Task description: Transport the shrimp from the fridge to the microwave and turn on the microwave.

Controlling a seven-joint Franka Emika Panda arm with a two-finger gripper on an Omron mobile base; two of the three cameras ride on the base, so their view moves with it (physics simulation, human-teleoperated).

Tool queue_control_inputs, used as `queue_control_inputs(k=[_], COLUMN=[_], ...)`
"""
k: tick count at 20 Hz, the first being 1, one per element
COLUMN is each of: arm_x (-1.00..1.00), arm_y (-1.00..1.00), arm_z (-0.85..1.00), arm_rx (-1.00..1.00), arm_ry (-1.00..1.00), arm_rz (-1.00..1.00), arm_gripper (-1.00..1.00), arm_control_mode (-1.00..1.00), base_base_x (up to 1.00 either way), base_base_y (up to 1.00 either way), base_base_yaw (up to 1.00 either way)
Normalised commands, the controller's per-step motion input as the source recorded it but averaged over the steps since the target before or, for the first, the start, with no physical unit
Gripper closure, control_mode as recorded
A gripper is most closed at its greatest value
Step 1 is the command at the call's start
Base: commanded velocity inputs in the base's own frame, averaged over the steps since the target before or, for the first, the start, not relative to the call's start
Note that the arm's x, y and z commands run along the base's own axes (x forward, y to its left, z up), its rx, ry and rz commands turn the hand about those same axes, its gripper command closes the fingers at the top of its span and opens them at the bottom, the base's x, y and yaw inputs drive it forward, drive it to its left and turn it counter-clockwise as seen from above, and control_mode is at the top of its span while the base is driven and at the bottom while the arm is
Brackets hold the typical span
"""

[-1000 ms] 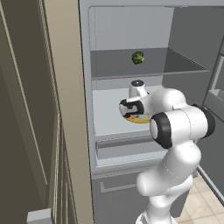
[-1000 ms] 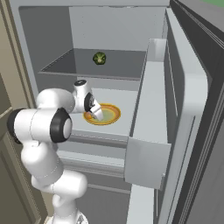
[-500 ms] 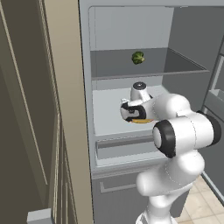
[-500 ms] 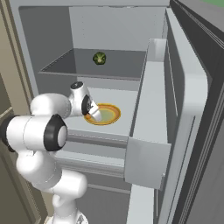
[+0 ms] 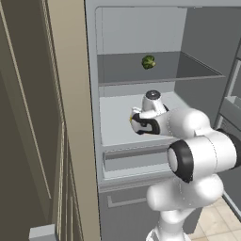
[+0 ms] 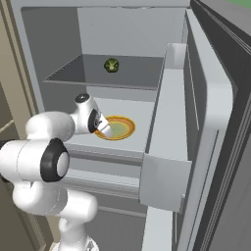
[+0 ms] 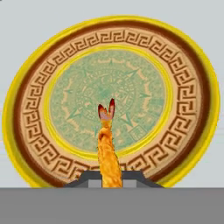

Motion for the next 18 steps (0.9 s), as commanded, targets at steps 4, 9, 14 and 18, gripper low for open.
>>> queue_control_inputs(k=[4, 9, 14, 18], arm_x=[-0.31, -0.45, -0.41, -0.41], arm_y=[0.00, 0.06, 0.02, 0.00], arm_z=[0.26, 0.03, 0.06, 0.25], arm_rx=[0.00, 0.00, -0.01, 0.00], arm_ry=[0.00, -0.03, -0.07, 0.00], arm_rz=[0.01, 0.00, 0.00, 0.00], arm_gripper=[1.00, 1.00, 1.00, 1.00], arm_control_mode=[-1.00, -1.00, -1.00, -1.00], base_base_x=[0.00, 0.00, 0.00, 0.00], base_base_y=[0.00, 0.00, 0.00, 0.00], base_base_yaw=[0.00, 0.00, 0.00, 0.00])
